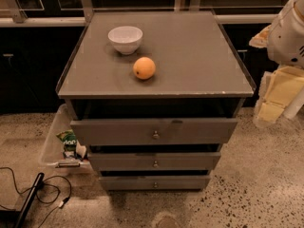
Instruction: Open bottom drawer
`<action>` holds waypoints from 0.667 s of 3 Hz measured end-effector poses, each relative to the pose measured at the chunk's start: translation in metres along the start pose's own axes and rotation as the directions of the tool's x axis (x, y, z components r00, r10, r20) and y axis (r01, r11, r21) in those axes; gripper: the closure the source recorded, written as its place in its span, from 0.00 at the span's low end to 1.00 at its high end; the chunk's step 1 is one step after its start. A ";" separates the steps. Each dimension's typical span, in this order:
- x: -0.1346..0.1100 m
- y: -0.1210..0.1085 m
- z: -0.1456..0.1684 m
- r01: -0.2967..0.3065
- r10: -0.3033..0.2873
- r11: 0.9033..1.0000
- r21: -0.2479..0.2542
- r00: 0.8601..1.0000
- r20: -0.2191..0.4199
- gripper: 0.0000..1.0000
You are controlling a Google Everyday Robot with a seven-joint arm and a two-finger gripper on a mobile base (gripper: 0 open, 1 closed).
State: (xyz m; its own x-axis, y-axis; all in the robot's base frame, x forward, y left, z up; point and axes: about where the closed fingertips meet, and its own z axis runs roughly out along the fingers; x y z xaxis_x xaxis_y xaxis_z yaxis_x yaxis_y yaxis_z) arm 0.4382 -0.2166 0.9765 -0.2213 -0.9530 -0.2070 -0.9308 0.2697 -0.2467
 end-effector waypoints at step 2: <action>0.001 0.001 0.007 -0.003 0.003 1.000 -0.007 1.000 0.002 0.00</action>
Offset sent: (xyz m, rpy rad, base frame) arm 0.0024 -0.0002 -0.0212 0.0099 0.0393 0.0003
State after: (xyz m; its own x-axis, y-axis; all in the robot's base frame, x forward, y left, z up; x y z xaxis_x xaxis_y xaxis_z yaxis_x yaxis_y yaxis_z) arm 0.4394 -0.2160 0.9699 -0.2230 -0.9520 -0.2098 -0.9322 0.2712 -0.2396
